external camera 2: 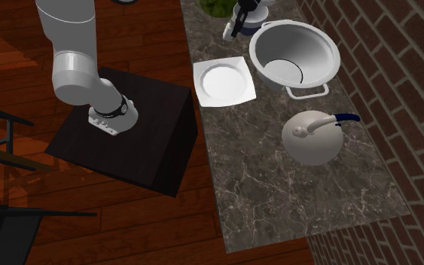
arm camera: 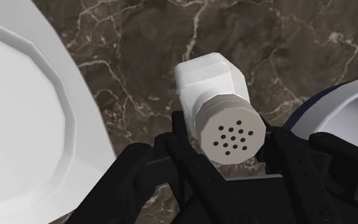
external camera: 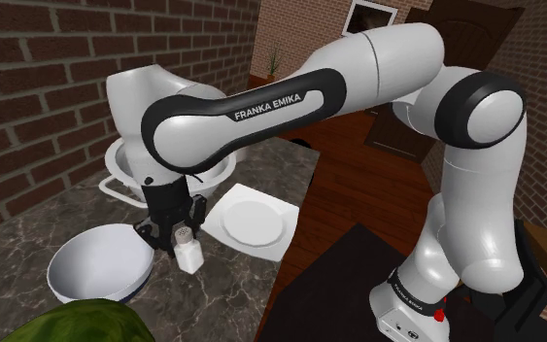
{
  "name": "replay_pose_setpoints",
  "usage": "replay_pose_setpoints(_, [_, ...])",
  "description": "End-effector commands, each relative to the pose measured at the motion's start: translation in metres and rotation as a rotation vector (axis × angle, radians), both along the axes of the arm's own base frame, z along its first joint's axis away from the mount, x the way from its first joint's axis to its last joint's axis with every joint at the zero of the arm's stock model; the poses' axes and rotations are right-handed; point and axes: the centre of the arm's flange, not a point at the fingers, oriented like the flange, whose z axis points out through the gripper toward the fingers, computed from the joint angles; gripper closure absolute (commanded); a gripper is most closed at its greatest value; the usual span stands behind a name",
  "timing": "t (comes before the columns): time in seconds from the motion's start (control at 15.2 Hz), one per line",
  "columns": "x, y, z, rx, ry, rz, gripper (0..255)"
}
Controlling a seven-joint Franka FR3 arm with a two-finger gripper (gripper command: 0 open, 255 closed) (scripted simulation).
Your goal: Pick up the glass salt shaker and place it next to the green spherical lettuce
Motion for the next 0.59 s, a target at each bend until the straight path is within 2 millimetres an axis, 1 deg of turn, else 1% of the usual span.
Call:
replay_pose_setpoints(0.0, [0.001, 0.000, -0.010, 0.000, 0.000, 0.000, 255])
replay_pose_setpoints(0.13, [0.001, 0.000, -0.020, 0.000, 0.000, 0.000, 255])
replay_pose_setpoints(0.53, [0.001, 0.000, -0.020, 0.000, 0.000, 0.000, 255])
